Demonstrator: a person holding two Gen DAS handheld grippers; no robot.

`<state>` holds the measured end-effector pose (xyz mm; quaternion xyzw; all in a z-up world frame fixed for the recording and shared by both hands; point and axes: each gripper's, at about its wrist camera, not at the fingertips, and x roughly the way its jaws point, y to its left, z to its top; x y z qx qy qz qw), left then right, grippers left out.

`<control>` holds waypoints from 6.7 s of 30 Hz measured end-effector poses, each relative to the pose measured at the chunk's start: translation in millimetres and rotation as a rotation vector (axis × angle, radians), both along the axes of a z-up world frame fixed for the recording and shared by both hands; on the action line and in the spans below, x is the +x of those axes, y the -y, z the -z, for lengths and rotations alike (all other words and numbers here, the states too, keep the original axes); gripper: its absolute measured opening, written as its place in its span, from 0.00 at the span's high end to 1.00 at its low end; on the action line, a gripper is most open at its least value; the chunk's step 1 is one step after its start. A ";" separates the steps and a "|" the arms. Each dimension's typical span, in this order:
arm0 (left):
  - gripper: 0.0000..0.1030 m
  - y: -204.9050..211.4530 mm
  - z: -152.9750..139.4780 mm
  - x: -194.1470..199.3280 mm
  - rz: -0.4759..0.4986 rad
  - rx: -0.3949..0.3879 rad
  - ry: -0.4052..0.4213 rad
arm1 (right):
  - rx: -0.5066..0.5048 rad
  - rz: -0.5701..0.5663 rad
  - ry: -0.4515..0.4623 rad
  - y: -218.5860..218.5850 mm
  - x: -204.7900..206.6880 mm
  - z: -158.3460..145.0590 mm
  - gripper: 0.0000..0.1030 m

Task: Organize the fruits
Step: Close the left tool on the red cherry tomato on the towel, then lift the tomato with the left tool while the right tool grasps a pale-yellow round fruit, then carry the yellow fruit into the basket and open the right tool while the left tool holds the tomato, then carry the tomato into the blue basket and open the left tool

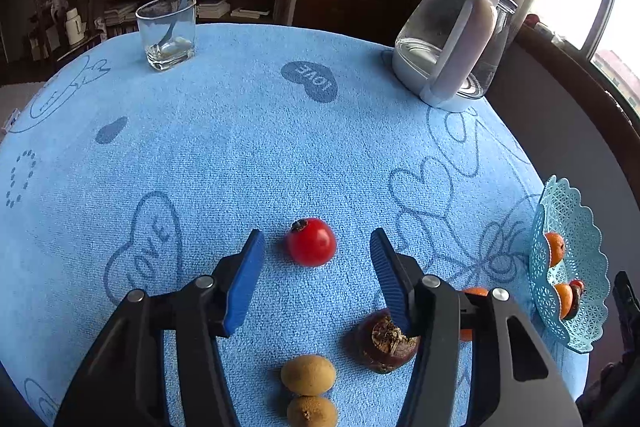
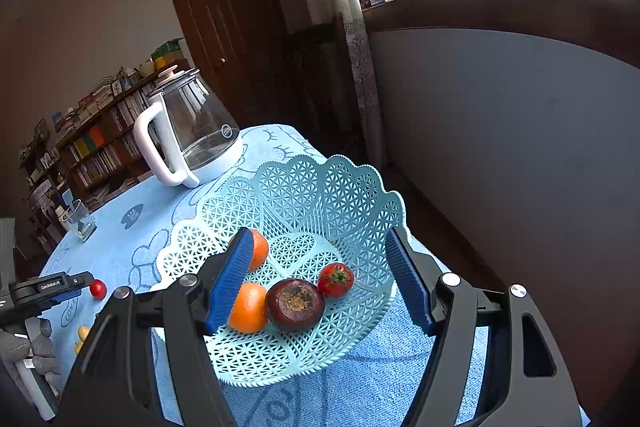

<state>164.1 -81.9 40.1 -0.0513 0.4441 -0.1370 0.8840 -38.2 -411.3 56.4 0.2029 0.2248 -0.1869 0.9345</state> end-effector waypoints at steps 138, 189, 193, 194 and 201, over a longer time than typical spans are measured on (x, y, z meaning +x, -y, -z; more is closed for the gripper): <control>0.71 -69.3 -61.0 -93.5 -0.055 -0.035 0.245 | 0.116 -0.262 -0.112 -32.9 5.6 -1.4 0.74; 0.71 155.1 -32.4 -101.2 0.450 -0.048 0.200 | -0.014 -0.013 -0.029 -2.3 -19.4 4.7 0.44; 0.46 159.8 -24.6 -94.6 0.424 -0.046 0.183 | -0.009 -0.015 -0.028 -2.2 -19.2 4.6 0.44; 0.44 157.5 -24.4 -94.4 0.416 -0.050 0.185 | -0.008 -0.014 -0.027 -2.3 -19.5 4.6 0.44; 0.44 140.8 -27.8 -92.3 0.376 -0.038 0.185 | -0.009 -0.014 -0.026 -2.6 -20.0 4.9 0.44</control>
